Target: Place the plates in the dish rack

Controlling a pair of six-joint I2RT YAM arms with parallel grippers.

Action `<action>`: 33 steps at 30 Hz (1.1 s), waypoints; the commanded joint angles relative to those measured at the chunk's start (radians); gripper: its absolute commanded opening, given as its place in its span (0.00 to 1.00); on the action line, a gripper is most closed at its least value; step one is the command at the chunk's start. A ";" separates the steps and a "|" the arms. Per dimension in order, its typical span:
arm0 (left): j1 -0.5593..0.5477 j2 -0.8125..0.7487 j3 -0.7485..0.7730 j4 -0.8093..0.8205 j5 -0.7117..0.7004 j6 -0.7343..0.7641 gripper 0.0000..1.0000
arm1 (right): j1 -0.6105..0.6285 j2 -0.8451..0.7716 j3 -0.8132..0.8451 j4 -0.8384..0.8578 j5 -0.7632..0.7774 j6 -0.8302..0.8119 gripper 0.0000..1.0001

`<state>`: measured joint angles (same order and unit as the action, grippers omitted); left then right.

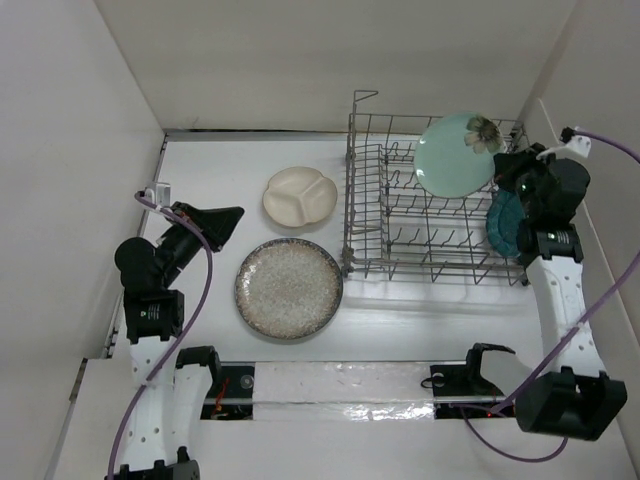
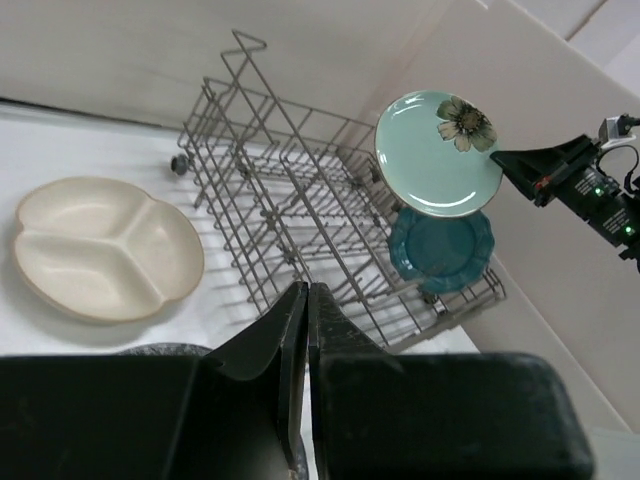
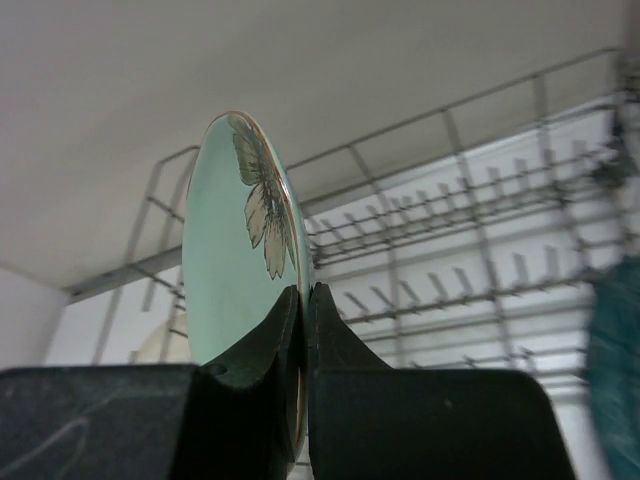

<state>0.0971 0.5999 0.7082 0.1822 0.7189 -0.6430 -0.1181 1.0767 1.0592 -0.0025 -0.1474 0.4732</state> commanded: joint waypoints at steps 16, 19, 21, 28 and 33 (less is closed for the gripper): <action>-0.131 -0.049 -0.098 0.095 0.140 0.032 0.00 | -0.069 -0.038 0.110 -0.022 0.330 -0.418 0.00; -0.174 -0.055 -0.078 0.074 0.136 0.060 0.01 | -0.089 -0.026 0.123 -0.083 0.358 -0.499 0.00; -0.206 -0.063 -0.064 0.025 0.119 0.088 0.01 | -0.115 -0.053 0.124 -0.082 0.347 -0.527 0.00; -0.240 -0.086 -0.038 -0.030 0.065 0.134 0.02 | -0.135 -0.023 0.268 -0.186 0.387 -0.683 0.00; -0.260 -0.097 -0.026 -0.055 0.040 0.154 0.02 | -0.088 0.012 0.285 -0.229 0.422 -0.806 0.00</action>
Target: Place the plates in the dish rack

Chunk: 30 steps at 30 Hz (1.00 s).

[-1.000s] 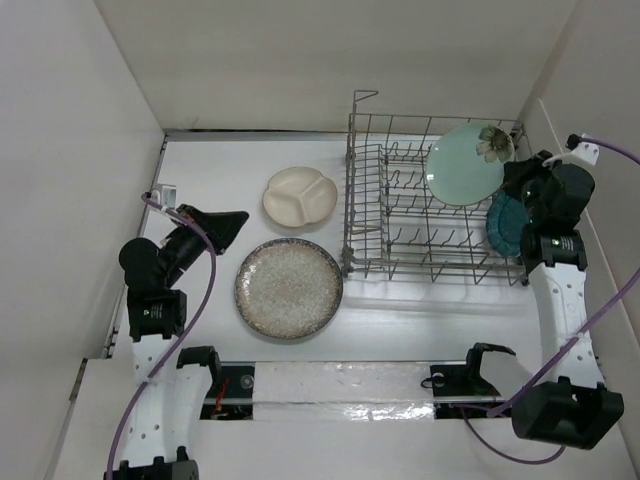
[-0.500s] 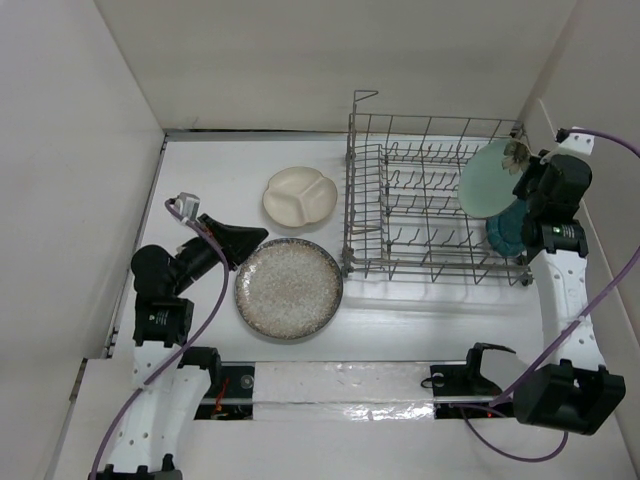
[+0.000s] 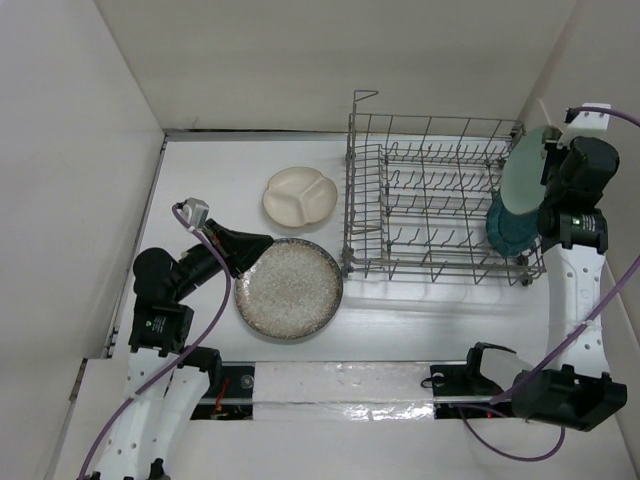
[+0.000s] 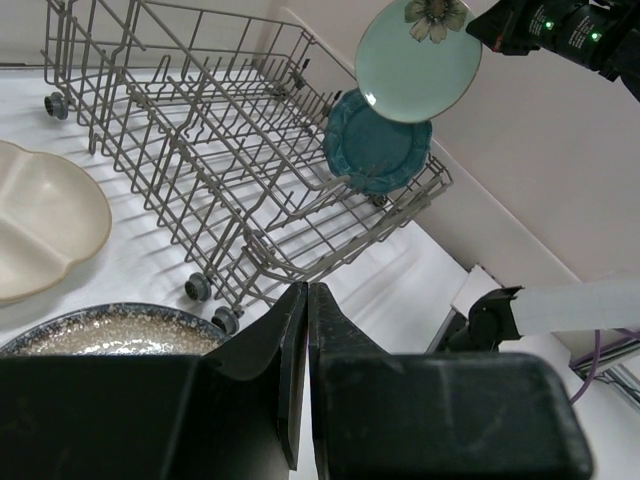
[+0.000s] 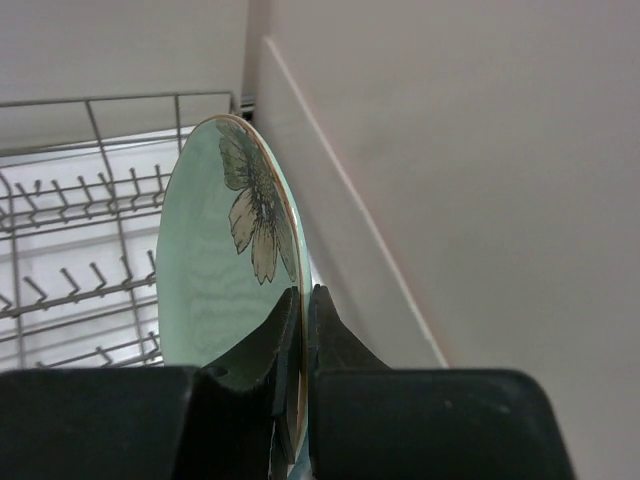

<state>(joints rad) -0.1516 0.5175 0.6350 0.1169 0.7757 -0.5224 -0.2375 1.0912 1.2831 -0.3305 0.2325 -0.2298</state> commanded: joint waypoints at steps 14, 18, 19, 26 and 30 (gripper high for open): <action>-0.011 -0.031 0.046 0.001 -0.036 0.041 0.03 | 0.138 0.025 -0.088 0.105 0.155 -0.252 0.00; -0.011 -0.033 0.048 -0.005 -0.047 0.045 0.03 | 0.178 0.039 -0.134 0.126 0.192 -0.273 0.00; -0.011 -0.033 0.046 -0.005 -0.049 0.045 0.03 | 0.178 0.045 -0.140 0.131 0.197 -0.273 0.00; -0.011 -0.036 0.048 -0.017 -0.070 0.051 0.05 | 0.256 0.078 -0.223 0.179 0.234 -0.226 0.05; -0.011 -0.036 0.048 -0.026 -0.090 0.058 0.08 | 0.268 0.099 -0.243 0.203 0.266 -0.203 0.29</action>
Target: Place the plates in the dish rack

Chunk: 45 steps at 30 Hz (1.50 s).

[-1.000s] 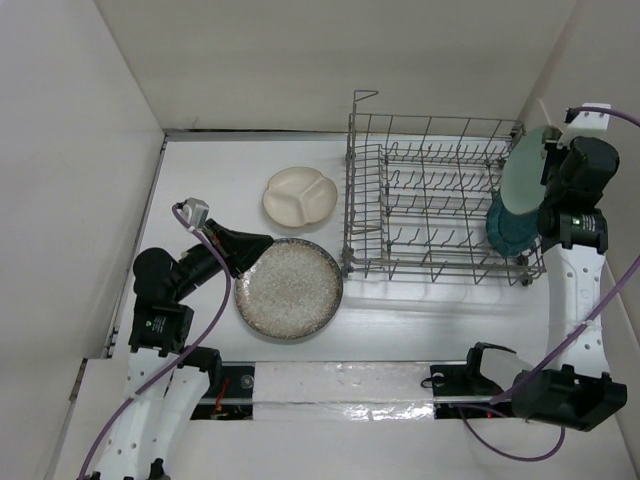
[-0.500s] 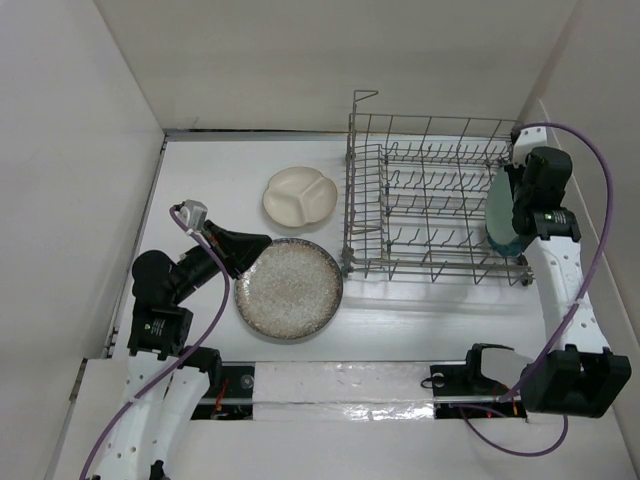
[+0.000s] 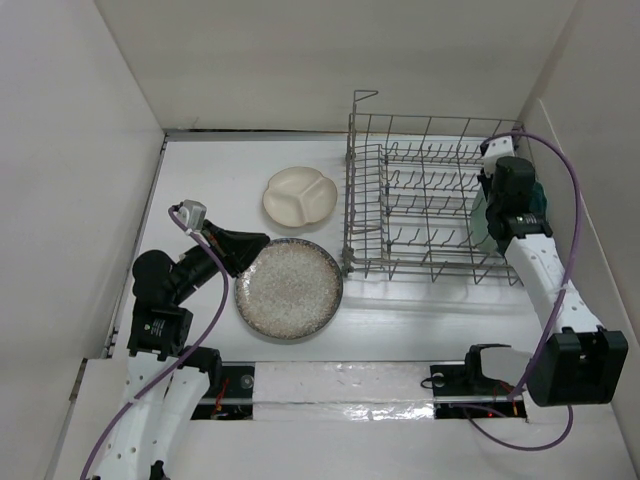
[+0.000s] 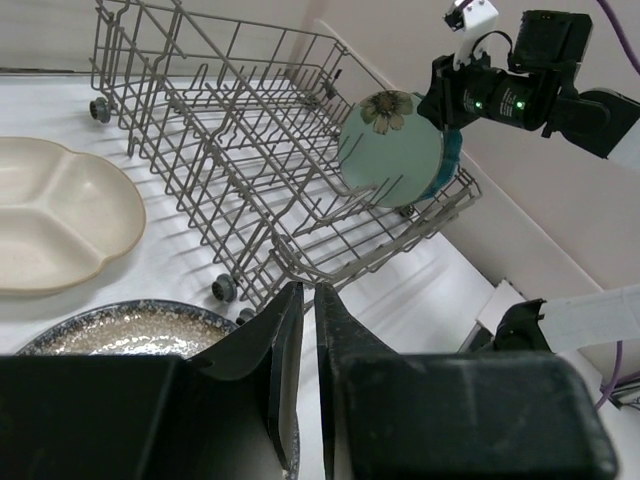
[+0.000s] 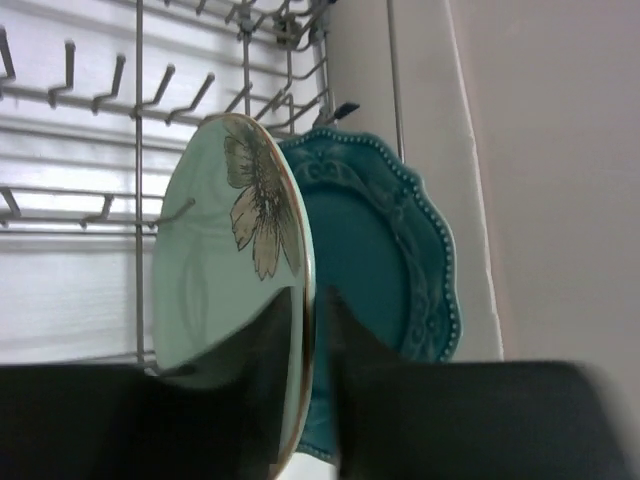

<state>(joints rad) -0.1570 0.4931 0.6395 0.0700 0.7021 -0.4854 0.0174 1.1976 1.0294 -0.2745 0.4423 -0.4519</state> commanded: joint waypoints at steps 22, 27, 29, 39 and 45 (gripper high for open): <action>0.040 0.292 0.049 0.051 -0.217 -0.120 0.00 | 0.458 -0.263 0.085 0.311 -0.186 0.674 0.00; 0.028 0.415 0.097 0.107 -0.367 -0.173 0.00 | 0.559 -0.358 -0.116 0.412 -0.237 0.706 0.05; 0.001 0.502 0.161 0.097 -0.479 -0.160 0.00 | 0.585 -0.380 -0.159 0.432 -0.267 0.717 0.10; -0.009 1.053 0.531 -0.153 -0.736 -0.027 0.18 | 0.650 -0.415 -0.324 0.520 -0.434 0.826 0.22; -0.009 1.223 0.604 -0.168 -0.655 -0.025 0.42 | 0.659 -0.458 -0.357 0.549 -0.504 0.848 0.26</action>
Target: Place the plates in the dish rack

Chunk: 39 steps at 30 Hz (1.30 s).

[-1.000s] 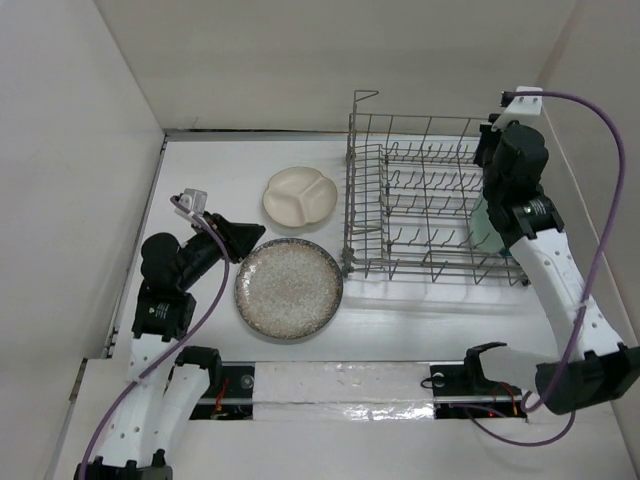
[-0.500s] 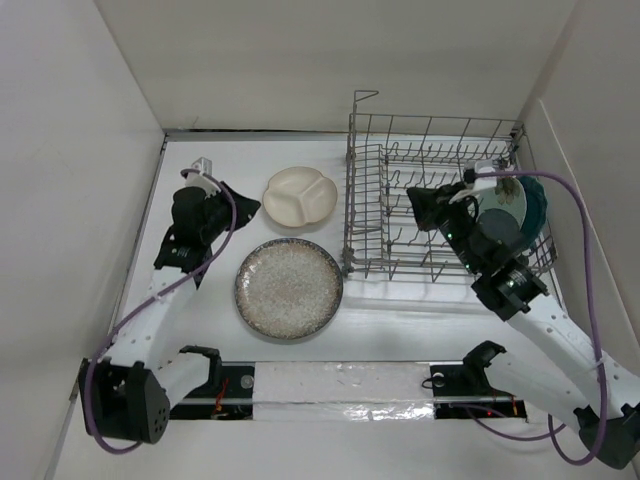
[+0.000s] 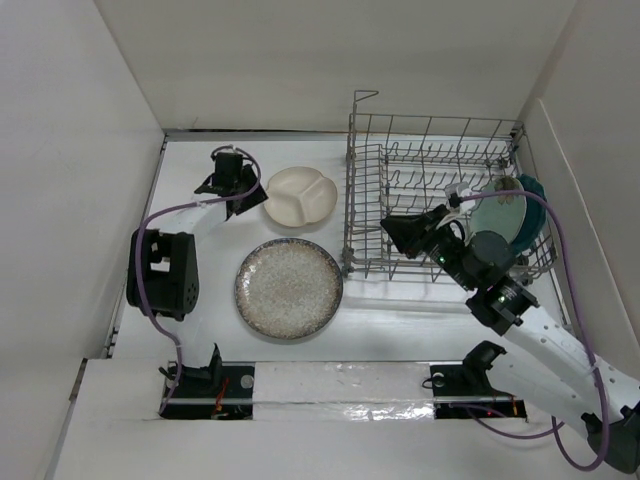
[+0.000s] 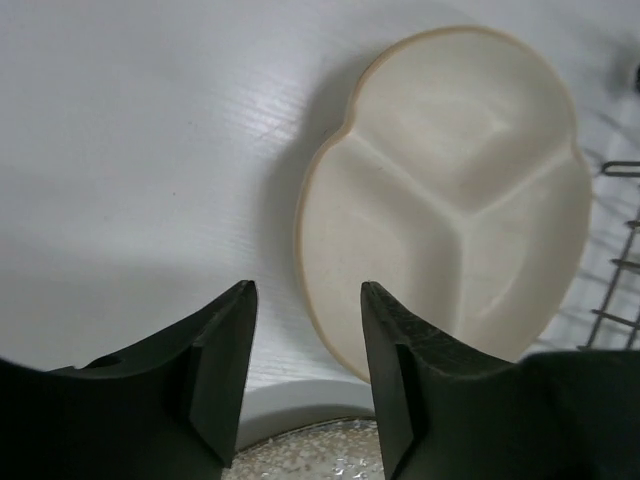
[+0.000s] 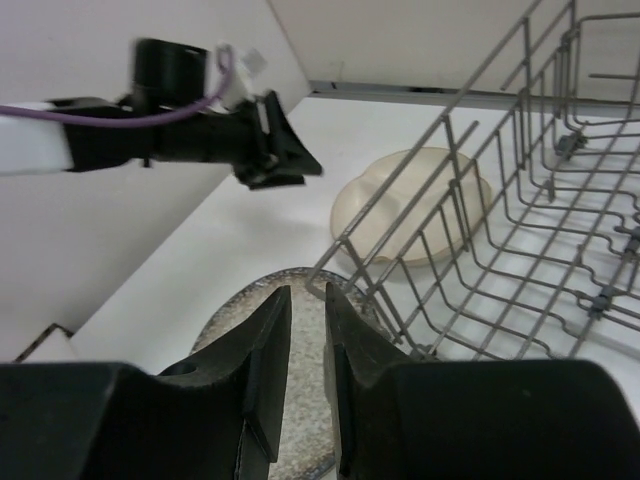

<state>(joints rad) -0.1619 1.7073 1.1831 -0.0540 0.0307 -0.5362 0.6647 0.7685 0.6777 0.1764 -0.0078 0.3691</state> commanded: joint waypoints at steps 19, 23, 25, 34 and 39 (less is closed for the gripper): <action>-0.025 0.302 0.168 -0.029 0.064 0.009 0.47 | 0.012 -0.052 -0.036 0.130 -0.090 0.044 0.28; -0.034 0.331 0.179 -0.023 0.067 0.001 0.41 | 0.012 -0.052 -0.036 0.130 -0.087 0.042 0.28; -0.034 0.345 0.178 -0.020 0.064 0.002 0.37 | 0.012 -0.054 -0.036 0.127 -0.086 0.042 0.28; -0.034 0.270 0.093 0.100 0.071 -0.038 0.00 | 0.003 -0.072 -0.036 0.114 -0.072 0.034 0.28; 0.016 0.123 0.009 0.218 0.098 -0.079 0.00 | 0.003 -0.061 -0.030 0.110 -0.078 0.031 0.28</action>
<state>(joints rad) -0.1818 1.9743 1.2270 0.1020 0.1516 -0.6136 0.6689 0.7078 0.6415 0.2470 -0.0891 0.4080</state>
